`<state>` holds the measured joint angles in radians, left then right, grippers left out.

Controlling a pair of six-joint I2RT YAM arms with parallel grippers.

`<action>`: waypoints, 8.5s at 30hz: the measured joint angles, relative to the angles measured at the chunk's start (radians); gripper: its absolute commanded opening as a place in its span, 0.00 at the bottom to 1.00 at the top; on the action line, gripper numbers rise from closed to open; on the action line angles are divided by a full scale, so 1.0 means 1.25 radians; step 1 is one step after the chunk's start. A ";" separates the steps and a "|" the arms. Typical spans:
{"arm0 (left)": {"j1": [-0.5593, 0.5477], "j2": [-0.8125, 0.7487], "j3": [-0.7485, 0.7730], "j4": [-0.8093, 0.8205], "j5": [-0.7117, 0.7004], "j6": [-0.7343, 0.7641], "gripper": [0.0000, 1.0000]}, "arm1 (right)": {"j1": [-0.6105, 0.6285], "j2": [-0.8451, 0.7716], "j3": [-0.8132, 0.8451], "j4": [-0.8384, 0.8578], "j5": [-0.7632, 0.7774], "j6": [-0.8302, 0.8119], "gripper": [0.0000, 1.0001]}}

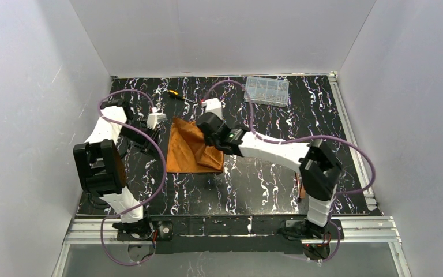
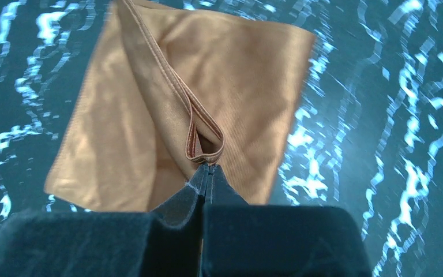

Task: Fold the napkin into a case and place the utensils inside
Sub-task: Fold the rectangle-folded napkin at the center of the board, then smooth out the square-folded napkin at the center of the board.

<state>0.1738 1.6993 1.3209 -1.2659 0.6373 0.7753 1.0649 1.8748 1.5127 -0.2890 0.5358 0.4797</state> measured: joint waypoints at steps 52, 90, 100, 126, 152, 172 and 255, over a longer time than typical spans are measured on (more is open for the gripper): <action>-0.100 0.073 -0.009 0.150 -0.098 -0.125 0.11 | -0.023 -0.099 -0.186 0.087 -0.132 0.183 0.01; -0.089 0.074 -0.019 0.153 -0.107 -0.127 0.11 | -0.117 -0.093 -0.173 0.093 -0.188 0.198 0.01; -0.009 0.073 -0.012 0.125 -0.104 -0.105 0.11 | -0.006 0.195 0.067 0.083 -0.352 0.146 0.01; 0.000 0.069 -0.013 0.112 -0.102 -0.090 0.13 | 0.029 0.281 0.154 0.078 -0.414 0.129 0.02; 0.000 0.069 0.003 0.104 -0.087 -0.105 0.19 | 0.001 0.243 0.220 -0.008 -0.463 0.061 0.71; -0.134 0.089 -0.029 0.136 -0.038 -0.172 0.18 | -0.218 0.177 0.123 -0.081 -0.464 0.015 0.42; -0.193 0.060 -0.123 0.306 -0.145 -0.307 0.28 | -0.294 0.023 -0.276 0.143 -0.961 0.122 0.18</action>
<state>-0.0677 1.7748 1.1671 -0.8837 0.4564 0.3920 0.6979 1.9030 1.1679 -0.1101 -0.6655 0.6323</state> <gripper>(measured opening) 0.312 0.187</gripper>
